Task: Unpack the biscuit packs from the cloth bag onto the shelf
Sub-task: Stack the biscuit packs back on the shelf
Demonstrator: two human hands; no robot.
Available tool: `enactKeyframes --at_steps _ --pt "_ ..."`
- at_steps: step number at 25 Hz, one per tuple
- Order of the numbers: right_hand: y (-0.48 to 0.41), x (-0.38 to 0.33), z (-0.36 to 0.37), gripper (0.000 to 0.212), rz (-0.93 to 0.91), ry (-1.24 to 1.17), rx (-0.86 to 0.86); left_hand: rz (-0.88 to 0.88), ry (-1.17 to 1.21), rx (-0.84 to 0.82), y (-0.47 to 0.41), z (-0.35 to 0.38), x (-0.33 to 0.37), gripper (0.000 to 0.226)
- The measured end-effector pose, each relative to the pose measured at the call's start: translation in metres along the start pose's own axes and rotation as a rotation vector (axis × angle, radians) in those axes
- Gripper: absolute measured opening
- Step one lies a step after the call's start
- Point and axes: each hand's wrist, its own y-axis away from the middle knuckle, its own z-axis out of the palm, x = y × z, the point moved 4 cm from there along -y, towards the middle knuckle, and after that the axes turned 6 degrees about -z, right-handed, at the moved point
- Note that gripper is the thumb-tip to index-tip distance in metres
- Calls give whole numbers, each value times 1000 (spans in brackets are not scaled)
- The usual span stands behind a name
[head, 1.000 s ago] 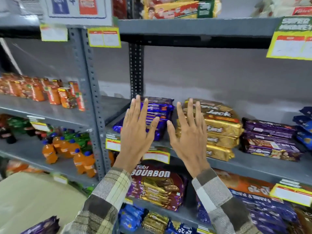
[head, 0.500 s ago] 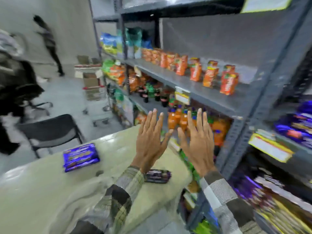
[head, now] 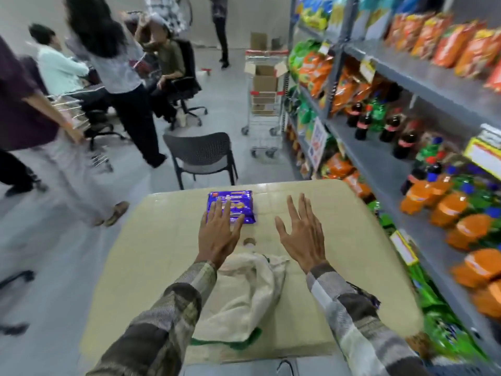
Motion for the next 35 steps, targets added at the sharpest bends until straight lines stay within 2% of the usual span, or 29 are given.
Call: enactKeyframes --at_steps 5,8,10,14,17,20,22,24,27,28,32,35 --pt "-57 -4 74 69 -3 -106 -233 -189 39 -61 -35 28 -40 66" --pt "-81 0 115 68 66 -200 -354 -270 85 -119 -56 43 -61 63" --pt "-98 4 146 68 148 -292 -439 -348 227 -145 -73 56 -83 59" --pt "-141 4 213 62 264 -527 -540 -653 591 -267 -119 96 -140 42" --pt "-174 8 248 52 427 -685 -521 -735 724 -241 -163 126 -167 53" --pt "-200 18 287 52 671 -758 -499 -773 813 -292 -209 155 -174 39" --pt "-205 21 313 53 668 -718 -509 -775 858 -380 -228 178 -173 33" --pt "-201 25 339 63 643 -707 -480 -772 874 -435 -229 199 -172 34" --pt "-186 43 382 81 687 -814 -391 -770 871 -404 -226 214 -170 42" --pt "-184 40 381 77 721 -851 -376 -782 905 -407 -227 215 -169 41" --pt "-191 17 344 37 847 -1054 -290 -891 1040 -456 -235 209 -171 28" --pt "-184 12 329 32 849 -1107 -285 -877 1037 -455 -234 201 -168 31"
